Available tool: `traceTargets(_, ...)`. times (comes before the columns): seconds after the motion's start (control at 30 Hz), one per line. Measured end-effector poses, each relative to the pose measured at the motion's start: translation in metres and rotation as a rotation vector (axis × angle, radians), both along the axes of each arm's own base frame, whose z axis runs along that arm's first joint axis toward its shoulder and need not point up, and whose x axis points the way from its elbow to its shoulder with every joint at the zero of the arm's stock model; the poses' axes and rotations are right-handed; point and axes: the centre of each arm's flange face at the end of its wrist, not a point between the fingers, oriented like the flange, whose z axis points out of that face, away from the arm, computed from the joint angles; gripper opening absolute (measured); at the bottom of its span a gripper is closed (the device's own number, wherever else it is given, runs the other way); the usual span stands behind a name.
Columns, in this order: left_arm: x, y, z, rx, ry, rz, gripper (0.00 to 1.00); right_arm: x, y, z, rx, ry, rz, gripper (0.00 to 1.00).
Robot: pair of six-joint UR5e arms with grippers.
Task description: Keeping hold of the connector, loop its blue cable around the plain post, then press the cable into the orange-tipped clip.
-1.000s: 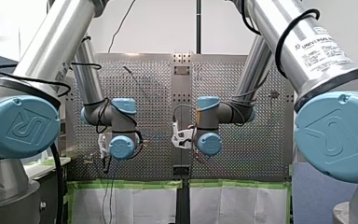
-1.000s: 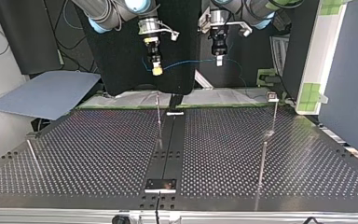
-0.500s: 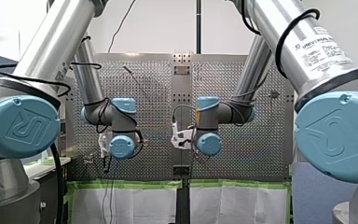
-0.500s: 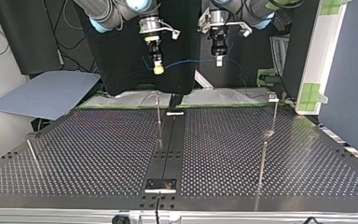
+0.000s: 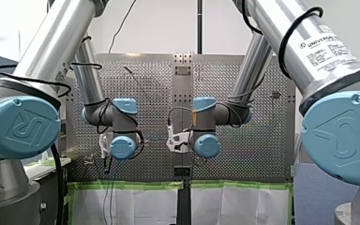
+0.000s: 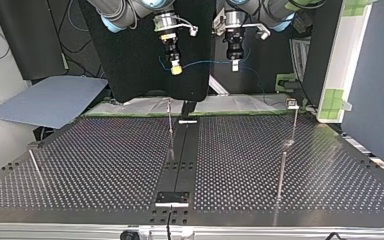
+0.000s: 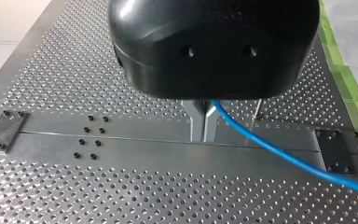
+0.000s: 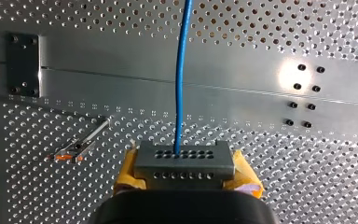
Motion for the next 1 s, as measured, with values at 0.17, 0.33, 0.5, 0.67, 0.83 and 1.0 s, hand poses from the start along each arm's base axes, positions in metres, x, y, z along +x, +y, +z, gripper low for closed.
traceTargets(0.17,0.0,0.001,-0.001,0.003,0.003,0.0,0.0,0.0,0.0,0.0,0.0,0.0,0.0,0.0)
traceTargets(0.33,-0.005,0.007,-0.011,0.033,0.048,0.004,0.0,0.0,0.0,0.0,0.0,0.0,0.0,0.0)
traceTargets(0.5,-0.009,0.009,-0.015,0.051,0.078,0.004,0.0,0.0,0.0,0.0,0.0,0.0,0.0,0.0)
traceTargets(0.67,-0.009,0.01,-0.015,0.054,0.082,0.004,0.0,0.0,0.0,0.0,0.0,0.0,0.0,0.0)
traceTargets(0.83,-0.009,0.01,-0.015,0.054,0.083,0.004,0.0,0.0,0.0,0.0,0.0,0.0,0.0,0.0)
traceTargets(1.0,-0.009,0.01,-0.015,0.054,0.083,0.005,0.0,0.0,0.0,0.0,0.0,0.0,0.0,0.0)
